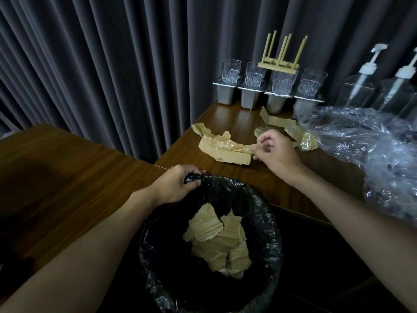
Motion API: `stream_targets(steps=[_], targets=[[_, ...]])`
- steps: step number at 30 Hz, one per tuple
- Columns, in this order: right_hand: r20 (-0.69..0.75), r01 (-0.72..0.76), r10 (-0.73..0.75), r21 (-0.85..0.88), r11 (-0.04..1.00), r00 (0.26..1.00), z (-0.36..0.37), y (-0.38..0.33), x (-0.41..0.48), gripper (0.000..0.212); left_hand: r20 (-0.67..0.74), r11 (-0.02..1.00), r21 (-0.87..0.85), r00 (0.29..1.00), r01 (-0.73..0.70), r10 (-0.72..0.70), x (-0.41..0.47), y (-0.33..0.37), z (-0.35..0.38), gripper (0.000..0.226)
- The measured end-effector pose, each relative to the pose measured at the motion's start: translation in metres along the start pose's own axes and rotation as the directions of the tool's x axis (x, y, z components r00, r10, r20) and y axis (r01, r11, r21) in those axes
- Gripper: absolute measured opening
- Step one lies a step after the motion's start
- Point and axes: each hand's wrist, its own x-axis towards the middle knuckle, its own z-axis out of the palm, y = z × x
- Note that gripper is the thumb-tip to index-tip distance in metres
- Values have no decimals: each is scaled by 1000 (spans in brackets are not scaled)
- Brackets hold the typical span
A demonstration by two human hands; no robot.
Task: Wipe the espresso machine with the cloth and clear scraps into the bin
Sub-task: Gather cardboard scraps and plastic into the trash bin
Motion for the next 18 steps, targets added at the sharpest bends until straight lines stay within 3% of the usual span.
stream_targets(steps=[3, 5, 11, 18], targets=[[17, -44, 42, 119, 992, 999, -7, -7, -10, 29, 2, 1000, 2, 1000, -3, 3, 0, 0, 0, 13], [-15, -43, 47, 172, 984, 999, -13, -15, -16, 20, 0, 1000, -3, 1000, -7, 7, 0, -1, 0, 12], [-247, 28, 49, 301, 953, 968, -36, -39, -23, 6, -6, 1000, 5, 1000, -20, 20, 1, -3, 1, 12], [-73, -111, 199, 625, 773, 977, -59, -43, -32, 17, -13, 1000, 18, 1000, -1, 1, 1, 0, 0, 10]])
